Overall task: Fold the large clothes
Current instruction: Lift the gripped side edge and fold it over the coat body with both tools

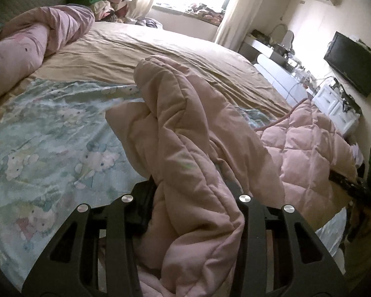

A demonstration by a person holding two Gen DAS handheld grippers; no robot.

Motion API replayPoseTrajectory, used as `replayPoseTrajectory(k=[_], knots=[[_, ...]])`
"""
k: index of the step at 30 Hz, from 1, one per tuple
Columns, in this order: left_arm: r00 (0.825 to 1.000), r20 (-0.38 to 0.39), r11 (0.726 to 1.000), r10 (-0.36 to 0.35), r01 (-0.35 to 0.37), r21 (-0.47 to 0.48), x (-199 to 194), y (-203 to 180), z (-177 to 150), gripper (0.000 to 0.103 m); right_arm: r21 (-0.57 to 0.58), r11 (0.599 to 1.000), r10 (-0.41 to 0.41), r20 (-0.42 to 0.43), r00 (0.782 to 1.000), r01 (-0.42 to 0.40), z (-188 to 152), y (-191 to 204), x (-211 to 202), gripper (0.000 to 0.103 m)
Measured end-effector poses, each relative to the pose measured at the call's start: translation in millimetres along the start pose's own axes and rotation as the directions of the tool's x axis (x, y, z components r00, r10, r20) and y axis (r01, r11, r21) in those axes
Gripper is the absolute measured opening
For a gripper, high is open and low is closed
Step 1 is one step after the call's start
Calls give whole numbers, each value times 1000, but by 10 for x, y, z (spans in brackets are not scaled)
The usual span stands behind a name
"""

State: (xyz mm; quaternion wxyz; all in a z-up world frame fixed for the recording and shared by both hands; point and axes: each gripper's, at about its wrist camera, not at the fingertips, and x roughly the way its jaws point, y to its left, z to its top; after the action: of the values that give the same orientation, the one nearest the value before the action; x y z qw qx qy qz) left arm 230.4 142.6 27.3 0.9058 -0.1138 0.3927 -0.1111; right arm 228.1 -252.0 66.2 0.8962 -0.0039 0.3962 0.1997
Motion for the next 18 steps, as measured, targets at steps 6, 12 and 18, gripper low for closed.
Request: replayPoseTrajectory(k=[6,12,18], knots=[[997,-7,997,74,-74,11,64,79,-217,33,95,995,-19,-14,1000,20,-272,-218,54,22],[995,-34,995,98,-98,-2,135,262,-358,33,194,979,-53,-56,997,63,-499,-455,190,22],[990,-52,991,135,-135,6,199,349,-484,33,249,961,-96,-99,990,118,-650,-599,367,24]])
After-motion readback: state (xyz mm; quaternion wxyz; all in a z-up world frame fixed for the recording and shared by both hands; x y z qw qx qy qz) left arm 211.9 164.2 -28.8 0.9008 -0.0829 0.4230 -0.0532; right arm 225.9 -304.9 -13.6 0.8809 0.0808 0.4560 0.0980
